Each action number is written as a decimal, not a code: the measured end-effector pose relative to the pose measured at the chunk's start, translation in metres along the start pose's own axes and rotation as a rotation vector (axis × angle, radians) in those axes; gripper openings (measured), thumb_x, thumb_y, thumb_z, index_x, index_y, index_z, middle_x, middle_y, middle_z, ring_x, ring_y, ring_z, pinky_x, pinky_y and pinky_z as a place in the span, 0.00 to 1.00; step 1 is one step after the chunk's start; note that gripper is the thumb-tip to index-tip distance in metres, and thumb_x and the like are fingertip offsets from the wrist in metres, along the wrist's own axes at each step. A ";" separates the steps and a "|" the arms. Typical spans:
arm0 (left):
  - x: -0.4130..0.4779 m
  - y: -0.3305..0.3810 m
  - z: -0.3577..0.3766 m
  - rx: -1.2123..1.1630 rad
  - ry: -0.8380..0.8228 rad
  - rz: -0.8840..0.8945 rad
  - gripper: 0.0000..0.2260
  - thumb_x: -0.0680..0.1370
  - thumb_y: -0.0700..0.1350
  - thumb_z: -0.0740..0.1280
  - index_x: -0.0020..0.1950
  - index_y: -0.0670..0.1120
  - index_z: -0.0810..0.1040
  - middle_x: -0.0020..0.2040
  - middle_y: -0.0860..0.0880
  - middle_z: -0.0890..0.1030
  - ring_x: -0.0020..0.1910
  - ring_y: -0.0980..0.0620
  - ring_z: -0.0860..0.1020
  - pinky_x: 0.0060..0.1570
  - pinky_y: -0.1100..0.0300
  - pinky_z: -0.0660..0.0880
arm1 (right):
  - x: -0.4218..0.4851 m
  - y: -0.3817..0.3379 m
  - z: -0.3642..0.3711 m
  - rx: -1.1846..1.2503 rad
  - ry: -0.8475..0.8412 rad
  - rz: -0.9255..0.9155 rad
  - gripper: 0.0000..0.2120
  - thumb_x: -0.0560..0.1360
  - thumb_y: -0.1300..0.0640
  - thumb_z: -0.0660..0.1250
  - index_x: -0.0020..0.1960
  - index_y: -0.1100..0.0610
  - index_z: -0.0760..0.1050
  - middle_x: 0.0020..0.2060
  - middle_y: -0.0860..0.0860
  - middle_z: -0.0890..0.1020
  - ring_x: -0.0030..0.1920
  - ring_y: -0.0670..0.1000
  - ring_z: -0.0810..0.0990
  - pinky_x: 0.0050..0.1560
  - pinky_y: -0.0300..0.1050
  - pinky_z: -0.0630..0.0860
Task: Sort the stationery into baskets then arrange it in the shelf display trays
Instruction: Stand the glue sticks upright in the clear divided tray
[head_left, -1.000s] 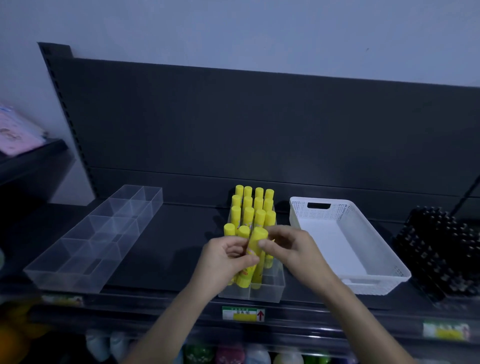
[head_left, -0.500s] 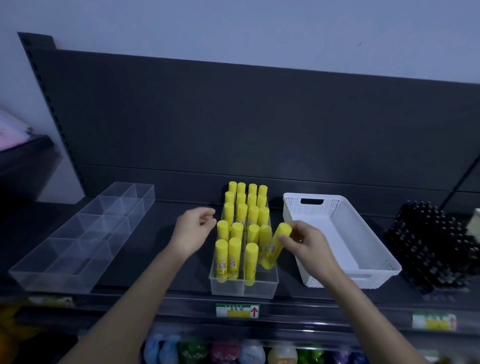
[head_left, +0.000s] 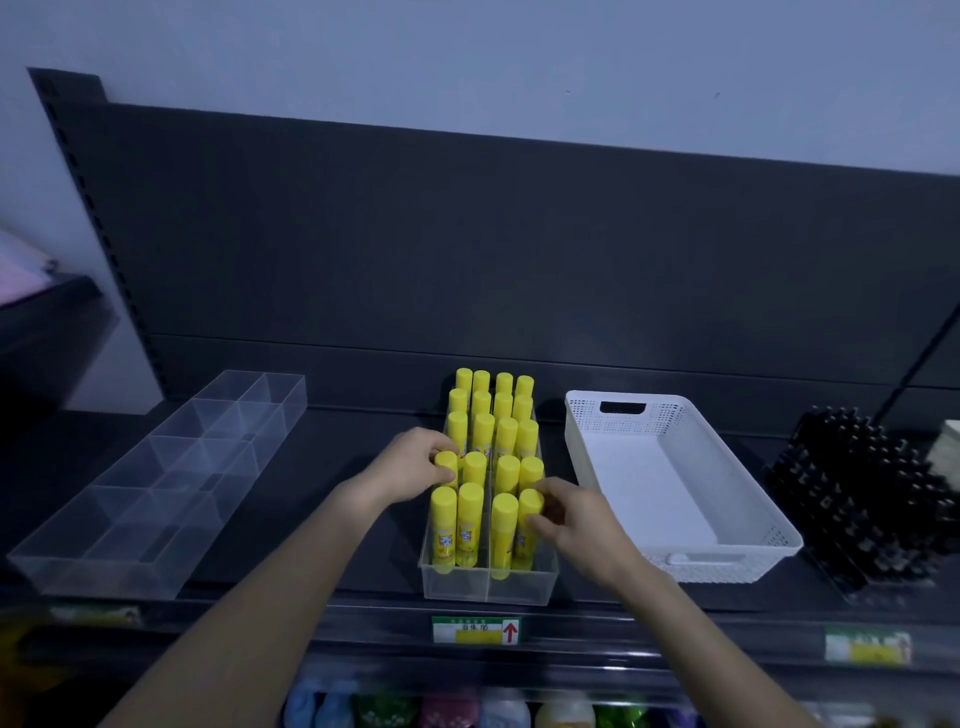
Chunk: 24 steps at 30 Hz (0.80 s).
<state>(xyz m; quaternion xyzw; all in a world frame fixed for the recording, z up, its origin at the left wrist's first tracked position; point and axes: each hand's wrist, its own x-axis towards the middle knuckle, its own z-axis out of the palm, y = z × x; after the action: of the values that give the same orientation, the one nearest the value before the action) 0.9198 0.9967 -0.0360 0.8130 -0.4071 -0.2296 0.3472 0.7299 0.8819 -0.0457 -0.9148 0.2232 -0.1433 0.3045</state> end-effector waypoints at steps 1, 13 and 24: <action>0.000 0.000 0.000 -0.007 -0.006 0.000 0.18 0.73 0.36 0.69 0.63 0.43 0.76 0.57 0.45 0.80 0.56 0.49 0.78 0.60 0.52 0.75 | 0.000 0.000 0.000 -0.005 -0.005 -0.003 0.12 0.75 0.57 0.66 0.58 0.57 0.75 0.42 0.49 0.78 0.43 0.47 0.75 0.43 0.35 0.69; 0.001 0.000 0.001 -0.086 -0.067 -0.013 0.25 0.74 0.33 0.67 0.70 0.42 0.67 0.67 0.44 0.73 0.66 0.49 0.72 0.65 0.53 0.71 | -0.005 0.001 0.002 0.014 -0.015 0.061 0.13 0.74 0.55 0.67 0.57 0.55 0.74 0.43 0.49 0.79 0.44 0.49 0.77 0.46 0.41 0.74; -0.019 0.009 -0.004 0.029 0.170 0.153 0.14 0.76 0.39 0.66 0.62 0.44 0.76 0.56 0.48 0.77 0.53 0.53 0.75 0.53 0.64 0.71 | -0.008 0.000 0.005 0.044 0.015 0.075 0.12 0.74 0.57 0.67 0.57 0.56 0.74 0.43 0.48 0.78 0.43 0.48 0.75 0.41 0.35 0.69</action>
<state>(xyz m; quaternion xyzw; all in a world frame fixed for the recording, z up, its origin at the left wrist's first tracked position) 0.9074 1.0103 -0.0252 0.8011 -0.4402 -0.1268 0.3853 0.7252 0.8882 -0.0501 -0.8977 0.2565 -0.1436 0.3281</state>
